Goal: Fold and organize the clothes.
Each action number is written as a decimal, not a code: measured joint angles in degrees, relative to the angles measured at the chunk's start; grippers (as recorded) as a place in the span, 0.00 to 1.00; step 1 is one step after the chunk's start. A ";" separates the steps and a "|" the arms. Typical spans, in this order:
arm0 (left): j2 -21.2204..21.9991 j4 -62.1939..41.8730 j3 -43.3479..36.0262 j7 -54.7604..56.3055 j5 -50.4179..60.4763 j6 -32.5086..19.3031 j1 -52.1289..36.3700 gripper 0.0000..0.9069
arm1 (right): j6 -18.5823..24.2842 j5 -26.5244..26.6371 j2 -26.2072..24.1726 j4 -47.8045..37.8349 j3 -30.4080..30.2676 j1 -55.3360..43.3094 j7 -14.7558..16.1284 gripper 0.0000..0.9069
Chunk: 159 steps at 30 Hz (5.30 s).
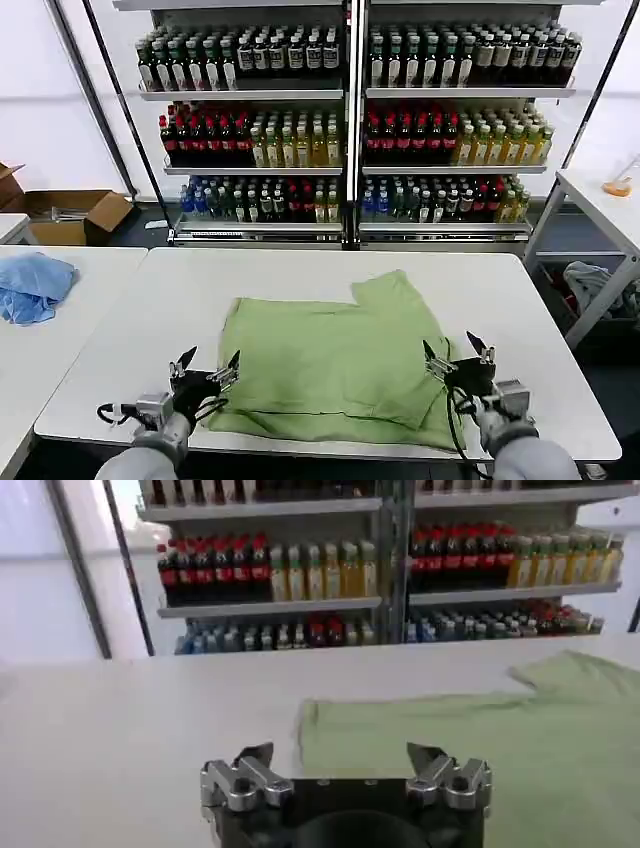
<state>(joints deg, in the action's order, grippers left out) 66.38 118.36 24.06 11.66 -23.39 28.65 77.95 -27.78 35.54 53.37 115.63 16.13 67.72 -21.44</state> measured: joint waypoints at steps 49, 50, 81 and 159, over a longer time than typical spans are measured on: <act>1.00 -41.03 -17.15 0.72 -5.75 1.81 -37.53 0.04 | -5.05 9.47 17.69 -53.35 -22.24 -43.88 0.13 0.00; 0.92 -40.99 -17.18 0.60 -5.96 1.82 -37.51 0.04 | -5.04 9.48 17.78 -53.51 -22.26 -43.89 0.19 0.00; -2.80 -32.50 -12.26 -1.08 -14.84 -0.51 -32.32 0.03 | -0.94 6.89 13.43 -41.01 -20.23 -38.19 1.22 0.00; 3.46 -3.36 -1.83 2.90 4.61 -5.76 2.69 1.00 | -2.48 -4.30 1.52 6.33 2.67 11.08 -0.70 1.00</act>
<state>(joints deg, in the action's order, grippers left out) 69.83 115.00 22.24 14.57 -18.78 22.89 80.64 -30.26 31.24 54.89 121.96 18.81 78.80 -22.14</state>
